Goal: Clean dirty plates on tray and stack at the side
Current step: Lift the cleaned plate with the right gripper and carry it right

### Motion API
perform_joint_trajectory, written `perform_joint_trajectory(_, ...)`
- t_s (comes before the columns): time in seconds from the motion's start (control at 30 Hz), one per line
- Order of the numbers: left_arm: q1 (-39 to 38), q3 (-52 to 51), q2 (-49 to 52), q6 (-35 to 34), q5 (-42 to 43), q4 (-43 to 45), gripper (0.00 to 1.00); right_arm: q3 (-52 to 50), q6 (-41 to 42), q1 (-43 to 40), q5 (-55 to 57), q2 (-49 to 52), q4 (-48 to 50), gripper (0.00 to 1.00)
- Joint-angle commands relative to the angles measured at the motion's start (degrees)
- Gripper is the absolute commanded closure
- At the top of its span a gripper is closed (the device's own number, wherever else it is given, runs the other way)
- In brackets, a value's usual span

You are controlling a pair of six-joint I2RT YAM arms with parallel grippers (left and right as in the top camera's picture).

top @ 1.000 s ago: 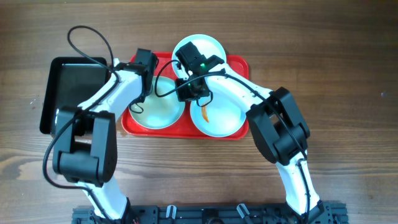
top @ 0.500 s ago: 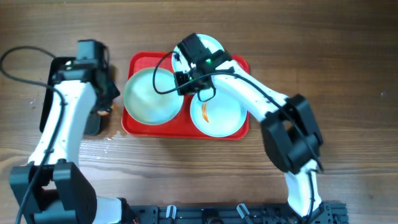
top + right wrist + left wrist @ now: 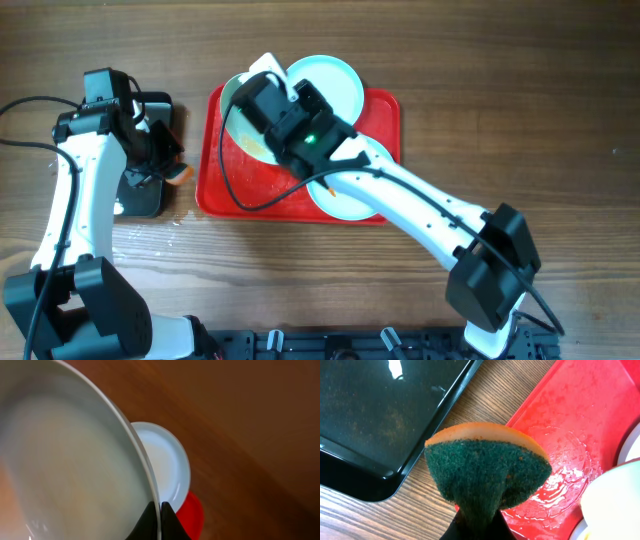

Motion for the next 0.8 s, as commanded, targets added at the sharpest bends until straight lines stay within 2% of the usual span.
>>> perform_joint_trajectory(0.0, 0.31, 0.59, -0.57, 1.09, 1.05, -0.72, 0.96, 0.37, -3.28, 2.36, 12.0, -1.16, 2.86, 0.96)
perform_joint_trajectory(0.13, 0.31, 0.59, -0.57, 1.11, 1.03, -0.92, 0.96, 0.37, -3.48, 4.22, 20.06, -1.14, 6.4, 0.96)
perform_joint_trajectory(0.23, 0.31, 0.59, -0.57, 1.09, 1.05, -0.83, 0.96, 0.04, -12.31, 5.75, 22.91, -1.14, 10.25, 0.96)
perform_joint_trajectory(0.3, 0.31, 0.59, -0.57, 1.09, 1.05, -0.87, 0.96, -0.07, -15.04, 6.6, 26.34, -1.14, 12.26, 0.96)
perform_joint_trajectory(0.47, 0.31, 0.59, -0.57, 1.09, 1.05, -0.87, 0.96, -0.07, -16.39, 7.43, 28.13, -1.14, 12.81, 0.96)
perform_joint_trajectory(0.67, 0.31, 0.59, -0.57, 1.09, 1.05, -0.87, 0.96, -0.17, -7.26, 7.43, 27.21, -1.14, 10.54, 0.96)
perform_joint_trajectory(0.7, 0.31, 0.59, -0.57, 1.09, 1.05, -0.87, 0.96, -0.17, -4.13, 7.43, 25.94, -1.14, 8.39, 0.96)
perform_joint_trajectory(0.77, 0.31, 0.59, -0.57, 1.09, 1.05, -0.9, 0.96, -0.17, 7.98, 6.99, 17.33, -1.14, 1.44, 0.96)
